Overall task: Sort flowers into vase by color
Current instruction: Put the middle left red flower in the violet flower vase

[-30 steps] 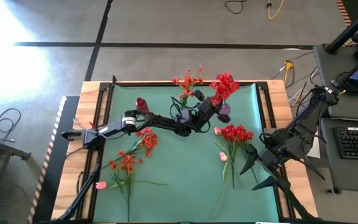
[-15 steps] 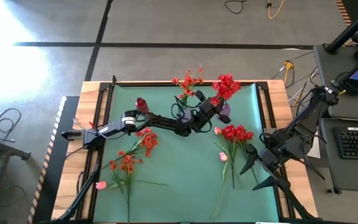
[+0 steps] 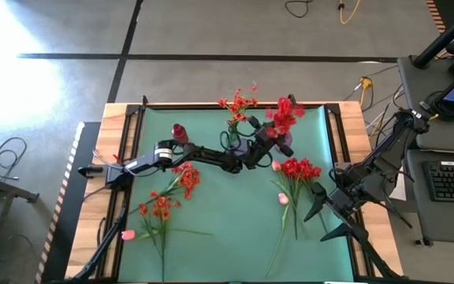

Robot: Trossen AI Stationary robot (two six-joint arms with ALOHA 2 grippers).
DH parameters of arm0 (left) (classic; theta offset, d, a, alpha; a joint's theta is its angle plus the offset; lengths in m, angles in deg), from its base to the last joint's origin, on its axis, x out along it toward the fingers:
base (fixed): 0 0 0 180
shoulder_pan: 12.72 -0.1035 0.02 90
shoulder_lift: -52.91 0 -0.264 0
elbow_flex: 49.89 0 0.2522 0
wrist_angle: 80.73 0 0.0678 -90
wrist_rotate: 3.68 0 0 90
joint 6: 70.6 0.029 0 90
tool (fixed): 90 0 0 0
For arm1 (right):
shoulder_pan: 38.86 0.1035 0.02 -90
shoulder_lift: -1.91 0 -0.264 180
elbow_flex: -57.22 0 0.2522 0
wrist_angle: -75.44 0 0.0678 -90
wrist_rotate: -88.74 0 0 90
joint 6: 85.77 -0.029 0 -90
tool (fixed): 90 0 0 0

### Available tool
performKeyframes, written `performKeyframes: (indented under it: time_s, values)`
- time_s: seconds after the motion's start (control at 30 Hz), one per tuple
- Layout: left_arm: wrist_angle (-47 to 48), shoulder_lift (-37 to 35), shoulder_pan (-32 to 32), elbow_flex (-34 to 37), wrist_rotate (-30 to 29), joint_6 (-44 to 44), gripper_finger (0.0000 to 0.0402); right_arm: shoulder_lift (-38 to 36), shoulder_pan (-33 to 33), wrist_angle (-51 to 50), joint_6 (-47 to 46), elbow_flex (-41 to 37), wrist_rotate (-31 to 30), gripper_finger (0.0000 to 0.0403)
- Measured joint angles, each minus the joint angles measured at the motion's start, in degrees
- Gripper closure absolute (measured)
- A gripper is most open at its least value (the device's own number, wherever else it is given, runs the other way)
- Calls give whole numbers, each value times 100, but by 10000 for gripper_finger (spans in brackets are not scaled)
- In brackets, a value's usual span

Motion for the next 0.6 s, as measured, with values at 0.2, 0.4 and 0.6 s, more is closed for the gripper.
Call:
performKeyframes:
  time_s: [0.2,0.4,0.6]
  values:
    - [120,-6,76,-13,-341,14,231,0,0,0,4,0,1,101]
    - [268,-94,180,-13,-638,141,170,0,0,-2,2,0,0,101]
    - [1473,-317,222,-13,-671,-184,141,0,0,-5,5,0,0,101]
